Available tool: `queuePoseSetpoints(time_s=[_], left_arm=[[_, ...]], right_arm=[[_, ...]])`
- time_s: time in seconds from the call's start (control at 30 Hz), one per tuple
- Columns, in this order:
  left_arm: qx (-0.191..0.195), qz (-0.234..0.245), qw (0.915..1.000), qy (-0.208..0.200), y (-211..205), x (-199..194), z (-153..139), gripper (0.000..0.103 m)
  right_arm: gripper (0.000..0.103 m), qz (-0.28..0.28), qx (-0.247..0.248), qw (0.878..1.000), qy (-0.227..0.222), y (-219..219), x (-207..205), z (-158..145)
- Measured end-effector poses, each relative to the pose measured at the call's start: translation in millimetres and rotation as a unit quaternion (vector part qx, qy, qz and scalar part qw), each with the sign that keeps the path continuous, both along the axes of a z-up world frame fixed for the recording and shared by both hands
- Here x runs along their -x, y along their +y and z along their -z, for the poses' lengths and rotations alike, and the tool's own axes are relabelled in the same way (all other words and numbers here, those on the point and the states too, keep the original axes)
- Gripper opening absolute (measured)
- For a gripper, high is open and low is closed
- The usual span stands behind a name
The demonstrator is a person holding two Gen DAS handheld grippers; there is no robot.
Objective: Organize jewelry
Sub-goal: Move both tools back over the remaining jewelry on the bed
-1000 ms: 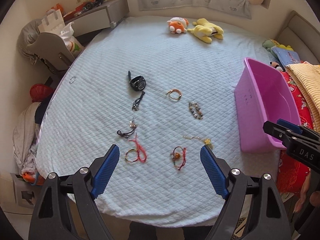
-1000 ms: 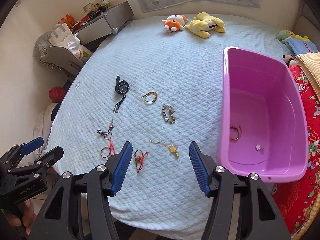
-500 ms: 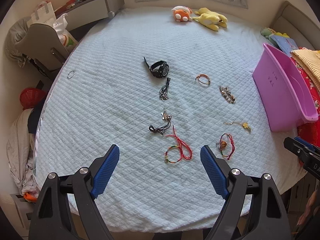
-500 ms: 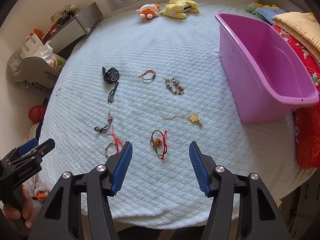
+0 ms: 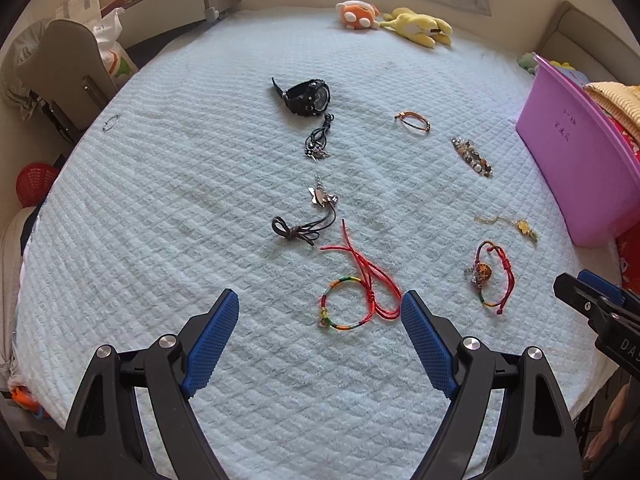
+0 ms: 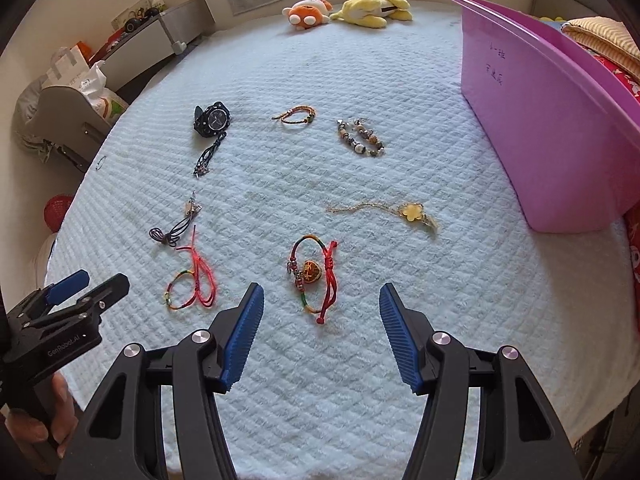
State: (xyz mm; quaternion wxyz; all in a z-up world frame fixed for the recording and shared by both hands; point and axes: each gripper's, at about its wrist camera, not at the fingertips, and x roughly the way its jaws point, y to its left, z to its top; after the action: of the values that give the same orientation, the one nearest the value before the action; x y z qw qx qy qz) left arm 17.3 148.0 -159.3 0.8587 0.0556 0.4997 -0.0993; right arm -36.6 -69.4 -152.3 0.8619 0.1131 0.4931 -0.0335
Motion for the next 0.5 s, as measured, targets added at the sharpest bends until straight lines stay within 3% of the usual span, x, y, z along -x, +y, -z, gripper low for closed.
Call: queuePoseSetpoints(time_s=[0.3,0.5], left_arm=[[0.008,0.003,0.9995,-0.030,-13,1,53,0.082],[0.017,-0.005,0.9992,-0.036,-14,1,70,0.082]], right_arm=[[0.058,-0.010,-0.002,1.000,-0.013,1,-7,60],[0.058,-0.003,-0.007,1.000,-0.026,0,-5,76]])
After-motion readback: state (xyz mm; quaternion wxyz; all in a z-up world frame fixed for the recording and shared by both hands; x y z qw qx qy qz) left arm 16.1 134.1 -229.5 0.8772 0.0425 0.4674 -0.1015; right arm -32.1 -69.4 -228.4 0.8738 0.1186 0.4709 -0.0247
